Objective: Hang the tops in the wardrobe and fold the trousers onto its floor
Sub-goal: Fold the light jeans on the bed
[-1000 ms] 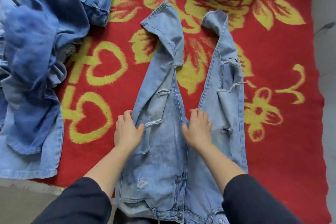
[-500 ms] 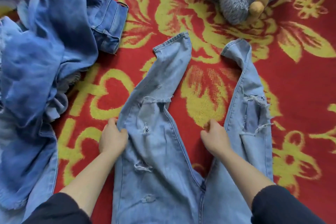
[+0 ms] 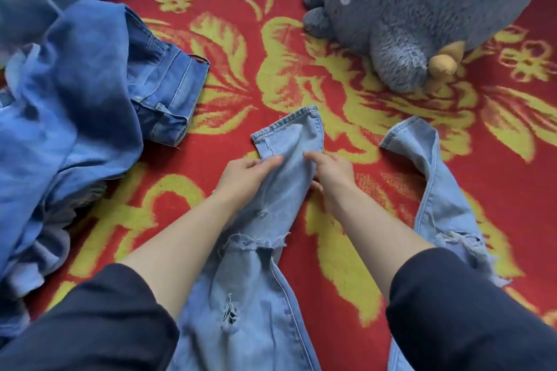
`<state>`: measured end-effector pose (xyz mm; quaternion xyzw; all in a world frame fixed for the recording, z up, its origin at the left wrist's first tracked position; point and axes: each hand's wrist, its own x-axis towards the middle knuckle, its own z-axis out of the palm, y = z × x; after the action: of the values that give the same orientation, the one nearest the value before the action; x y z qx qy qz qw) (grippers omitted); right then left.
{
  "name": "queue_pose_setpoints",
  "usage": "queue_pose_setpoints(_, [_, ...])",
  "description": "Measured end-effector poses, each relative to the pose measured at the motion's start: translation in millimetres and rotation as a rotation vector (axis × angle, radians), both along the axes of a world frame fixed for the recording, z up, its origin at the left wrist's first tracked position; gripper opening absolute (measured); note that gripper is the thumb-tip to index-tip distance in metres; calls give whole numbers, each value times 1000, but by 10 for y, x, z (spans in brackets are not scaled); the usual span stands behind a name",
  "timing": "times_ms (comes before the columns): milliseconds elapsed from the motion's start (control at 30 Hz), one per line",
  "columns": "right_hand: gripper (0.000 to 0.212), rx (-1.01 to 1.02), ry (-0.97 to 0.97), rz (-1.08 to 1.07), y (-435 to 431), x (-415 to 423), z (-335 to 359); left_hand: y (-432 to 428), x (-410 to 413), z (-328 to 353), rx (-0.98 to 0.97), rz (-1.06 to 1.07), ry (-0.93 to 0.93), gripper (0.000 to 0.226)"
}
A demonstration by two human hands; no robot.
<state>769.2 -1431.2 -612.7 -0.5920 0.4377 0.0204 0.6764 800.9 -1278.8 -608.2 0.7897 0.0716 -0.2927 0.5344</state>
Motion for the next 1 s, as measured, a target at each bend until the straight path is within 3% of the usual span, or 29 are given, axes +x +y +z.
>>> queue_pose_setpoints(67, [6, -9, 0, -15, -96, 156, 82, -47, 136, -23, -25, 12, -59, 27])
queue_pose_setpoints(167, [22, -74, -75, 32, -228, 381, 278, -75, 379, 78, -91, 86, -148, 12])
queue_pose_setpoints(300, [27, -275, -268, 92, -399, 625, 598, -31, 717, 293, -190, 71, -370, 26])
queue_pose_setpoints(400, [20, -355, -218, 136, -485, 801, 610, -38, 936, 294, -196, 88, -390, 30])
queue_pose_setpoints(467, [13, -312, -102, 139, -456, 870, 427, -75, 1024, 145, -11, 72, -395, 42])
queue_pose_setpoints(533, [32, -276, -12, 188, -399, 844, 160, -83, 946, -80, 436, -22, -458, 76])
queue_pose_setpoints(600, [48, -283, -3, 298, -349, 718, -68, -95, 700, -286, 724, -257, -628, 78])
queue_pose_setpoints(700, [55, -176, -115, 382, -341, 543, -244, -91, 427, -583, 836, -694, -639, 60])
queue_pose_setpoints(800, [40, -129, -167, 341, -432, 504, -195, -81, 450, -649, 885, -699, -578, 57])
queue_pose_setpoints(833, [32, -215, -166, 337, -489, 475, -148, -93, 473, -629, 909, -719, -568, 58])
queue_pose_setpoints(933, [19, -721, -169, 377, -781, 207, 18, -214, 518, -468, 1001, -750, -516, 56])
queue_pose_setpoints(1000, [11, -897, -229, 318, -1088, -108, 109, -366, 437, -316, 1014, -659, -662, 49])
